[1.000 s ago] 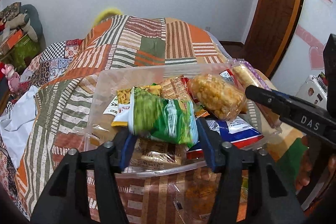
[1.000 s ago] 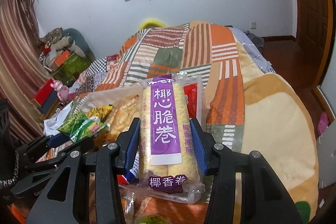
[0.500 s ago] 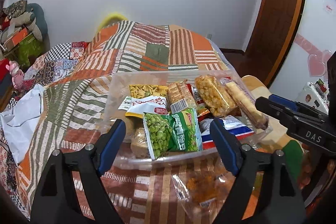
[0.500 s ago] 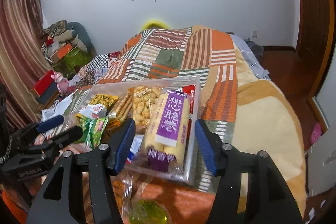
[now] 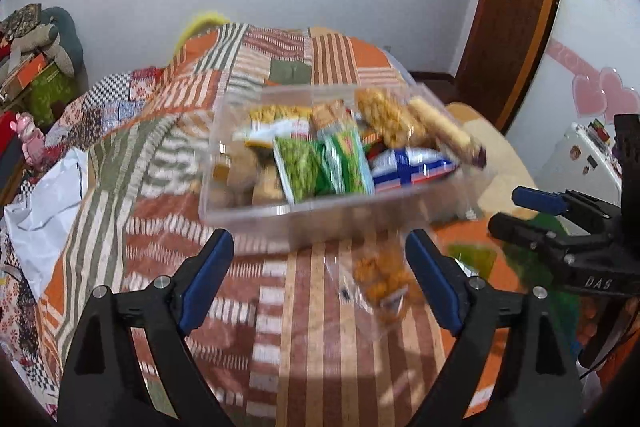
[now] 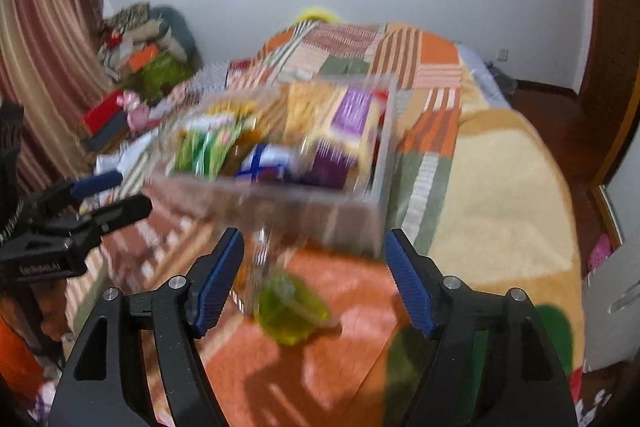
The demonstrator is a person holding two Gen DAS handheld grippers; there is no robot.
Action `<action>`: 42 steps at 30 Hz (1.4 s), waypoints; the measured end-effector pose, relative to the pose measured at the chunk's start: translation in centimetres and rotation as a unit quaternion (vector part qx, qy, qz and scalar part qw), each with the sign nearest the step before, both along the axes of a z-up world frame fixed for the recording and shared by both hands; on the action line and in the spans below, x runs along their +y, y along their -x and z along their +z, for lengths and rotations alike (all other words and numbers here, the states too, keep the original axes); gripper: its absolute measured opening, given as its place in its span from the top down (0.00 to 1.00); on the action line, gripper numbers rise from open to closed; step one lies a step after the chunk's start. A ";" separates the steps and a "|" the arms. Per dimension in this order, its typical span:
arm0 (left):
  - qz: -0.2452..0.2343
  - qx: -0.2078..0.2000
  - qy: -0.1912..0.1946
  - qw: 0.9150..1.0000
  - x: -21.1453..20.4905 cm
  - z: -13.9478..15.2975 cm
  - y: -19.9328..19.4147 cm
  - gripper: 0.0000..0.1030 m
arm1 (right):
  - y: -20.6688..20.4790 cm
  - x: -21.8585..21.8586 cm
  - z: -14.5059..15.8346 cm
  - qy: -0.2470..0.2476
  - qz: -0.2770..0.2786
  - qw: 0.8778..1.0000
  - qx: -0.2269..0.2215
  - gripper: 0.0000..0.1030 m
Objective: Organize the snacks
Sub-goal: 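Grasp the fried snack bag with the left tool while the right grasps the green jelly cup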
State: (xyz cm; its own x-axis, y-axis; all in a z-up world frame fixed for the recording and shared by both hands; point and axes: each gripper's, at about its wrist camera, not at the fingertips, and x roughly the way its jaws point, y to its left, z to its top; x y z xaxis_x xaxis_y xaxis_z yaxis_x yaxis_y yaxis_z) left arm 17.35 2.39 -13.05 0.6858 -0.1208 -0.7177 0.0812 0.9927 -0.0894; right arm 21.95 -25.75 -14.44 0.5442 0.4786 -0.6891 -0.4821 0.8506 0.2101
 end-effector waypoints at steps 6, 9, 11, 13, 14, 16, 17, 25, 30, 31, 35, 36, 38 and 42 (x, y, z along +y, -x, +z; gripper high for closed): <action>0.011 0.028 0.010 0.999 0.4 -2.2 1.2 0.14 | 0.4 1.1 -2.7 0.015 0.027 0.999 0.040 0.32; 0.014 0.043 0.018 0.999 0.5 -3.3 1.6 0.14 | 0.5 1.5 -3.6 0.015 0.044 0.997 0.060 0.32; 0.017 0.050 0.021 0.998 0.4 -3.8 1.8 0.14 | 0.5 1.9 -4.1 0.027 0.048 0.997 0.062 0.32; 0.014 0.055 0.022 0.998 0.1 -4.1 1.7 0.14 | 0.4 2.1 -4.4 0.028 0.050 0.996 0.065 0.32; 0.012 0.057 0.021 0.998 -0.1 -4.2 1.6 0.14 | 0.2 2.1 -4.4 0.027 0.050 0.996 0.067 0.33; 0.004 0.056 0.020 0.998 -0.7 -4.3 1.6 0.14 | 0.2 1.9 -4.3 0.025 0.041 0.997 0.064 0.46; -0.002 0.056 0.019 0.998 -1.1 -4.3 1.6 0.14 | 0.2 1.7 -4.3 0.023 0.042 0.997 0.066 0.46; -0.053 0.067 0.001 0.996 -4.7 -5.0 0.6 0.14 | 1.3 -0.6 -4.2 0.002 0.015 0.998 0.063 0.46; -0.067 0.094 0.005 0.993 -6.5 -6.1 -1.3 0.14 | 1.6 -2.8 -4.1 -0.005 -0.014 0.998 0.062 0.46; -0.067 0.099 0.006 0.993 -6.7 -6.4 -1.7 0.14 | 1.7 -3.0 -4.1 -0.006 -0.017 0.998 0.063 0.46; -0.061 0.108 -0.007 0.992 -7.9 -7.0 -3.1 0.14 | 2.1 -3.9 -3.9 -0.013 -0.029 0.998 0.063 0.46; -0.059 0.108 -0.006 0.992 -8.0 -7.1 -3.4 0.14 | 2.1 -4.0 -3.8 -0.014 -0.031 0.997 0.063 0.46; -0.055 0.106 -0.004 0.993 -8.1 -7.3 -3.7 0.14 | 2.2 -4.1 -3.8 -0.016 -0.032 0.997 0.062 0.46; -0.056 0.102 -0.011 0.993 -8.5 -7.5 -3.9 0.16 | 2.2 -4.1 -3.6 -0.022 -0.032 0.998 0.059 0.46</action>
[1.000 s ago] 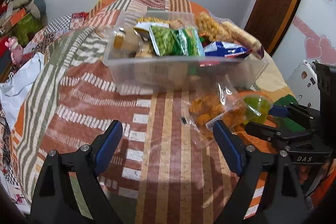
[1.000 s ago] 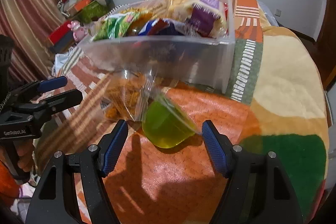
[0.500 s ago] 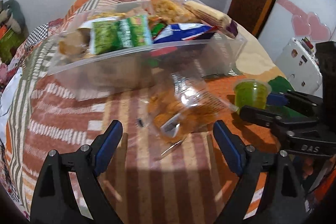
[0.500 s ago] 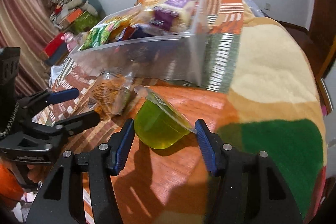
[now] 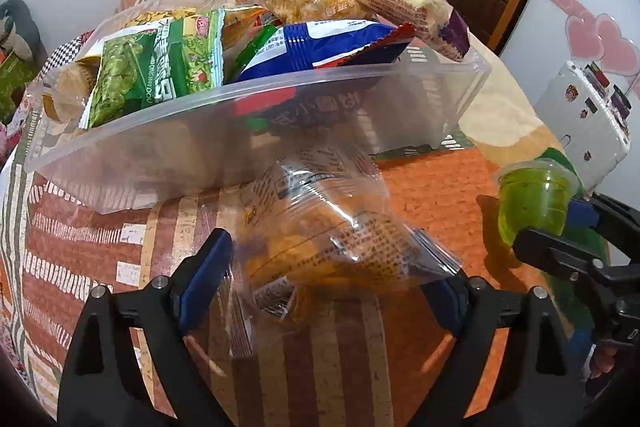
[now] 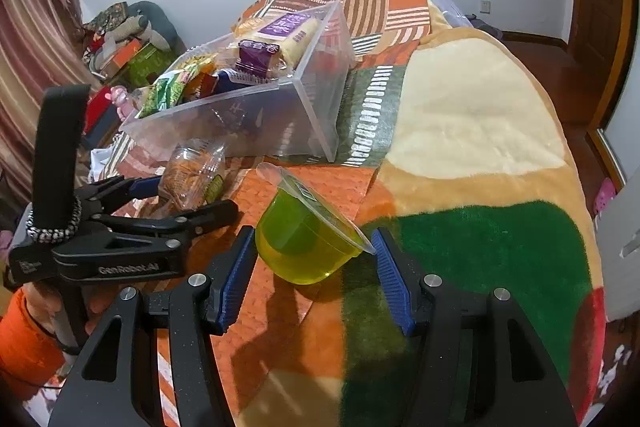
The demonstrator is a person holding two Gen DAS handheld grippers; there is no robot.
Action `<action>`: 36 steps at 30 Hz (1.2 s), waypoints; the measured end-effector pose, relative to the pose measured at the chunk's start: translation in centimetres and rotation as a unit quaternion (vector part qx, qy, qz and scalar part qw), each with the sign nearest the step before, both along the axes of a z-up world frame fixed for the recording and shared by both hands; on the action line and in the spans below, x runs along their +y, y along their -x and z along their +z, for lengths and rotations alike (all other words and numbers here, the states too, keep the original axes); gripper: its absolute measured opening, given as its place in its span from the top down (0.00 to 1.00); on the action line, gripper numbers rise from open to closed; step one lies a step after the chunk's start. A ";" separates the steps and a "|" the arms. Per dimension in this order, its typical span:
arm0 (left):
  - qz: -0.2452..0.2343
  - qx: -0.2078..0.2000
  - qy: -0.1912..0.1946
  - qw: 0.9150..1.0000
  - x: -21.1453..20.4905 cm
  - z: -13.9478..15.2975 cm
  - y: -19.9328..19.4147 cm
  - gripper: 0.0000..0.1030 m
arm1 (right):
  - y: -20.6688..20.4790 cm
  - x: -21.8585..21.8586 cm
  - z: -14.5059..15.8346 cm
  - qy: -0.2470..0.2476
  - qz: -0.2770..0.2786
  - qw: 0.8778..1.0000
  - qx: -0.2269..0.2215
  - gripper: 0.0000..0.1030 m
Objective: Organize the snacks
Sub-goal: 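Grasp the fried snack bag with the left tool while the right grasps the green jelly cup, then lower the fried snack bag and jelly cup into the clear box and release both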
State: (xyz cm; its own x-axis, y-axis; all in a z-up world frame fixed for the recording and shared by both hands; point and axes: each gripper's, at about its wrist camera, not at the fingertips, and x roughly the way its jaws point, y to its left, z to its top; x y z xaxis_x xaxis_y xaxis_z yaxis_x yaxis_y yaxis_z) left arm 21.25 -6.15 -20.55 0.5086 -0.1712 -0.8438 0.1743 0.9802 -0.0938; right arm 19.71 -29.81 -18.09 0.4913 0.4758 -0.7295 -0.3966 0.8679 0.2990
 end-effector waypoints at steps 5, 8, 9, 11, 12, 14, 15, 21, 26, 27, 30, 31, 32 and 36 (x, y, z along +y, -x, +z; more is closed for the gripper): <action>0.003 -0.011 0.010 1.000 0.5 0.4 0.4 0.40 | 0.1 0.4 0.4 -0.005 0.006 1.000 -0.005 0.46; 0.001 -0.021 0.007 1.000 0.9 0.9 1.0 0.49 | 0.1 0.5 0.6 -0.008 0.007 1.000 -0.009 0.46; 0.001 -0.025 0.007 1.000 1.0 1.1 1.1 0.51 | 0.2 0.5 0.7 -0.009 0.008 1.000 -0.011 0.46; 0.001 -0.032 0.009 0.999 1.3 1.5 1.6 0.53 | 0.2 0.6 1.0 -0.009 0.008 1.000 -0.014 0.46; 0.002 -0.036 0.011 0.999 1.6 1.9 1.9 0.54 | 0.2 0.7 1.1 -0.009 0.009 1.000 -0.016 0.46; 0.003 -0.043 0.016 0.999 2.1 2.5 2.6 0.54 | 0.3 0.8 1.5 -0.007 0.010 1.000 -0.023 0.46; 0.003 -0.046 0.019 0.999 2.4 2.8 2.8 0.55 | 0.3 0.9 1.7 -0.007 0.010 1.000 -0.027 0.46; 0.011 -0.072 0.034 0.997 4.0 5.2 3.5 0.56 | -0.2 1.5 3.3 -0.020 0.012 0.998 -0.051 0.46; 0.022 -0.096 0.046 0.994 5.5 7.5 3.9 0.56 | -0.6 2.2 4.8 -0.032 0.016 0.997 -0.074 0.46; 0.025 -0.102 0.049 0.993 5.8 8.0 3.9 0.56 | -0.7 2.4 5.0 -0.034 0.017 0.996 -0.078 0.46; 0.032 -0.119 0.050 0.991 6.6 9.3 4.3 0.56 | -0.9 2.9 5.8 -0.042 0.021 0.995 -0.091 0.46; 0.034 -0.124 0.050 0.990 6.8 9.6 4.3 0.56 | -1.1 3.2 6.1 -0.045 0.023 0.994 -0.096 0.46; 0.035 -0.130 0.050 0.990 7.2 10.1 4.1 0.56 | -1.3 3.4 6.4 -0.048 0.024 0.993 -0.101 0.46; 0.045 -0.151 0.056 0.986 8.0 11.8 3.5 0.56 | -1.7 4.3 7.7 -0.058 0.029 0.991 -0.119 0.46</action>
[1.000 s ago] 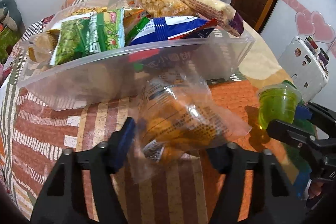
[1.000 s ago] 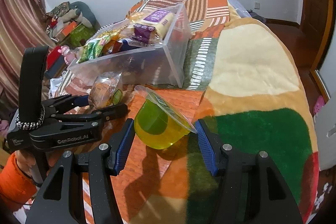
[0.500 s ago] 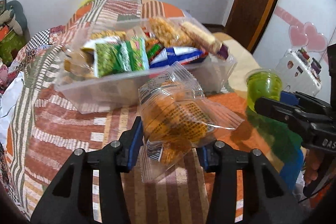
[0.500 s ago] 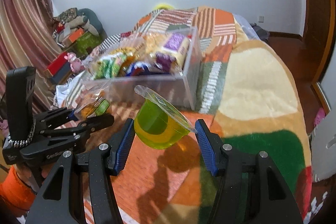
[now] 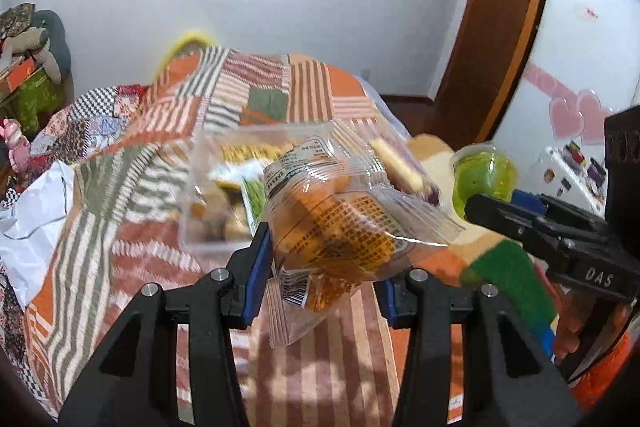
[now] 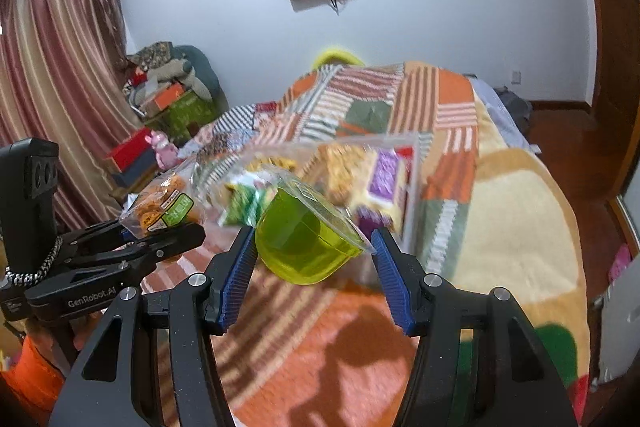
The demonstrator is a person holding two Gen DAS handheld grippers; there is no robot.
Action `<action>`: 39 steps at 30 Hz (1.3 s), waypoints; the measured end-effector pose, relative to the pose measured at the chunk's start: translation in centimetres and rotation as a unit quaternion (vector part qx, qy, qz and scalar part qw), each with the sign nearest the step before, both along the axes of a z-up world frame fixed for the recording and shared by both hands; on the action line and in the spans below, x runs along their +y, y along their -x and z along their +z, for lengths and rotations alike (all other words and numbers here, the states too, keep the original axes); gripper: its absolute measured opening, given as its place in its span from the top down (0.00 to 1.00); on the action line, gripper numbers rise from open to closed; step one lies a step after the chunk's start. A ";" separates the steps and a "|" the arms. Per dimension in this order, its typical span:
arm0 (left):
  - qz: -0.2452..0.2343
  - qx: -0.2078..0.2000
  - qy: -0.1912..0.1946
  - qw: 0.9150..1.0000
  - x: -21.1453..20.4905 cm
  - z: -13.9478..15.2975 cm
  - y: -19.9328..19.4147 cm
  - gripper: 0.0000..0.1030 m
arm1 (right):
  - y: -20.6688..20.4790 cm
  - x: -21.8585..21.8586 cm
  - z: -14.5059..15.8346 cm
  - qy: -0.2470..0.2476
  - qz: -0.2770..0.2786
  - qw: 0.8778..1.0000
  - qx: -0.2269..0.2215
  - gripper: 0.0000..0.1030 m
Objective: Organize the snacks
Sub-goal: 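Lower the fried snack bag and jelly cup into the clear box and release both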
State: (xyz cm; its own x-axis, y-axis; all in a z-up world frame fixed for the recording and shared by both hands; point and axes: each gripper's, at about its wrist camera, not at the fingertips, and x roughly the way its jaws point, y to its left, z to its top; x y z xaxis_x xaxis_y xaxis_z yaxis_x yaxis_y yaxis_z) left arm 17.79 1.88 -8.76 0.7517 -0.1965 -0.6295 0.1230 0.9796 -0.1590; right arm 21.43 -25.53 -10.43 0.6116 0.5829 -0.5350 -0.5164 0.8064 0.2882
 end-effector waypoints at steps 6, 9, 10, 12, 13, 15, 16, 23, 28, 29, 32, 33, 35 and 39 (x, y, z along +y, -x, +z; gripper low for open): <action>0.017 -0.024 -0.001 1.000 1.0 1.8 -1.7 0.56 | -1.2 1.5 1.2 -0.005 0.003 1.000 -0.022 0.46; 0.025 -0.028 -0.005 0.999 1.4 2.0 -2.9 0.56 | -2.0 2.1 1.3 -0.007 0.001 1.000 -0.025 0.46; 0.026 -0.028 -0.006 0.999 1.4 2.0 -3.3 0.56 | -2.3 2.4 1.3 -0.008 0.001 1.000 -0.025 0.46; 0.030 -0.025 -0.008 0.999 1.6 1.8 -4.0 0.56 | -3.0 3.1 1.3 -0.007 0.000 1.000 -0.024 0.46; 0.031 -0.024 -0.007 0.999 1.8 1.6 -4.5 0.56 | -3.2 3.4 1.3 -0.005 0.000 1.000 -0.023 0.46; 0.039 -0.022 -0.012 0.999 2.0 1.1 -5.3 0.56 | -4.2 4.2 1.0 0.004 0.000 1.000 -0.017 0.46; 0.042 -0.018 -0.015 0.999 2.1 0.8 -5.8 0.56 | -4.6 4.5 0.7 0.008 0.001 1.000 -0.014 0.46; 0.059 0.004 -0.032 0.998 2.7 -1.4 -8.6 0.56 | -6.2 6.0 -0.8 0.029 0.005 1.000 0.009 0.46; 0.055 0.009 -0.037 0.998 2.6 -2.3 -9.2 0.52 | -6.5 6.6 -1.5 0.047 0.008 0.999 0.022 0.46; 0.053 0.012 -0.033 0.998 2.6 -2.4 -9.2 0.51 | -6.4 6.5 -1.6 0.048 0.006 0.998 0.025 0.45; 0.041 0.009 -0.015 0.999 2.6 -2.3 -8.8 0.34 | -6.0 6.0 -1.2 0.041 0.009 0.999 0.025 0.45; 0.038 0.002 -0.014 0.999 2.5 -2.1 -8.4 0.30 | -5.8 5.8 -0.9 0.039 0.008 0.999 0.022 0.45; 0.034 -0.011 -0.021 0.999 2.2 -1.5 -7.7 0.28 | -5.4 5.5 -0.4 0.043 0.005 0.999 0.013 0.45; 0.034 -0.023 -0.026 0.999 2.0 -0.4 -6.4 0.27 | -4.8 4.7 0.4 0.035 0.000 0.999 0.006 0.45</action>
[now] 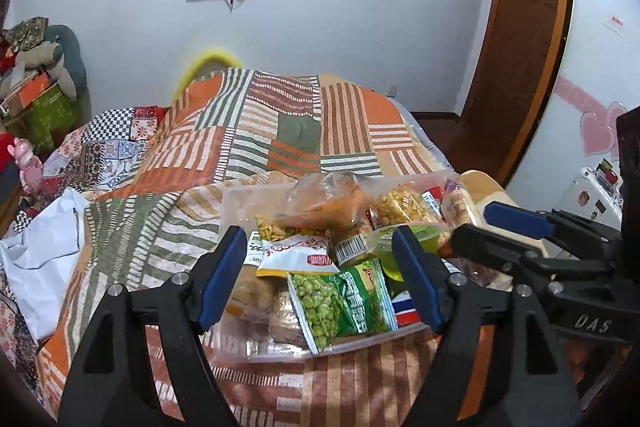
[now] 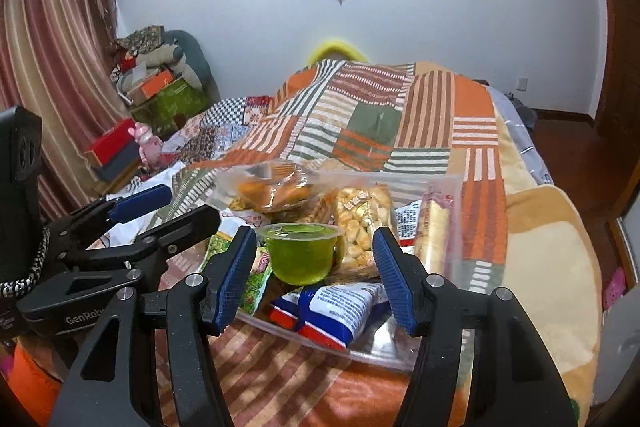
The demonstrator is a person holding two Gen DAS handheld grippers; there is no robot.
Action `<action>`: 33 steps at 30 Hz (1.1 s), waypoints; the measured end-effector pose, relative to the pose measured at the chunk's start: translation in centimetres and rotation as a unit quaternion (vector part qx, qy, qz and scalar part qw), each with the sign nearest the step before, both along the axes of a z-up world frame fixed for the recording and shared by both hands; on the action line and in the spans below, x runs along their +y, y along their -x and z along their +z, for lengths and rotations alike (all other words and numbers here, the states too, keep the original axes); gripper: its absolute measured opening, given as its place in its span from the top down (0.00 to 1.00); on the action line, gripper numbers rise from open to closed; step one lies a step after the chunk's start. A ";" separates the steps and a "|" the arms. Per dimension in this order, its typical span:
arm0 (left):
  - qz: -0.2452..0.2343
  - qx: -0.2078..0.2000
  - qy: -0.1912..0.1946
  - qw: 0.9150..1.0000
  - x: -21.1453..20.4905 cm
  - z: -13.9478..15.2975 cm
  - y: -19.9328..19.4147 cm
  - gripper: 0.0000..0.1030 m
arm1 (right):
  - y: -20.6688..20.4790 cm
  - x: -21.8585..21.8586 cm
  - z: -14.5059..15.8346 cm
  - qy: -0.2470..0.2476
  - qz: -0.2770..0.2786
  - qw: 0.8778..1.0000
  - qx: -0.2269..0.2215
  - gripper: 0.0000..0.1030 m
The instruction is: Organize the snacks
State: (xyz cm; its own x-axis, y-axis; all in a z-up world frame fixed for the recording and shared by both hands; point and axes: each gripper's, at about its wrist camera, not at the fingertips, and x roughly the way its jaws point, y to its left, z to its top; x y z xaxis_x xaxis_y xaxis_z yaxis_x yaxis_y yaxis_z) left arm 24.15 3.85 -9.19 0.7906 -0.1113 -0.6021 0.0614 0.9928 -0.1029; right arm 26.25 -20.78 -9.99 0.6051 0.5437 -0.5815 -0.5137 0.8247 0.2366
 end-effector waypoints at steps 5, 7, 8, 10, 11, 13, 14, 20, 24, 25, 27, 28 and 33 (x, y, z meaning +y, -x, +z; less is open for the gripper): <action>0.007 -0.023 0.020 1.000 0.5 2.1 2.5 0.27 | 1.9 -1.2 2.0 -0.006 -0.008 1.000 -0.027 0.45; 0.011 -0.042 0.022 0.999 0.5 3.3 4.0 0.27 | 2.9 -1.7 3.1 -0.008 -0.011 0.999 -0.040 0.45; 0.013 -0.051 0.020 0.998 0.4 3.9 4.7 0.27 | 3.5 -2.1 3.8 -0.013 -0.014 0.999 -0.048 0.45; 0.014 -0.072 0.014 0.997 0.1 5.2 6.5 0.27 | 4.8 -2.6 4.9 -0.021 -0.016 0.998 -0.060 0.42; 0.013 -0.079 0.011 0.997 0.0 5.7 7.2 0.27 | 5.2 -2.8 5.3 -0.024 -0.018 0.997 -0.066 0.39; 0.012 -0.099 0.004 0.995 -0.4 6.9 8.8 0.27 | 6.3 -3.4 6.1 -0.031 -0.025 0.996 -0.081 0.35; 0.011 -0.110 0.001 0.994 -0.7 7.5 9.8 0.27 | 7.0 -3.6 6.6 -0.033 -0.029 0.995 -0.089 0.33; 0.020 -0.157 -0.022 0.987 -2.0 9.6 13.5 0.08 | 9.6 -4.3 7.8 -0.034 -0.046 0.991 -0.120 0.23; 0.028 -0.172 -0.024 0.984 -2.4 10.2 15.1 0.04 | 10.6 -4.6 8.0 -0.026 -0.054 0.989 -0.133 0.18; 0.030 -0.173 -0.023 0.984 -2.5 10.3 15.3 0.02 | 10.9 -4.6 8.1 -0.024 -0.056 0.989 -0.137 0.16; 0.032 -0.176 -0.023 0.984 -2.6 10.4 15.8 0.01 | 11.1 -4.8 8.2 -0.022 -0.061 0.988 -0.143 0.13; 0.033 -0.177 -0.023 0.983 -2.6 10.4 16.0 0.00 | 11.1 -4.8 8.2 -0.021 -0.062 0.987 -0.145 0.09; 0.034 -0.177 -0.021 0.983 -2.8 10.3 16.7 0.00 | 11.5 -5.1 8.2 -0.020 -0.073 0.984 -0.159 0.00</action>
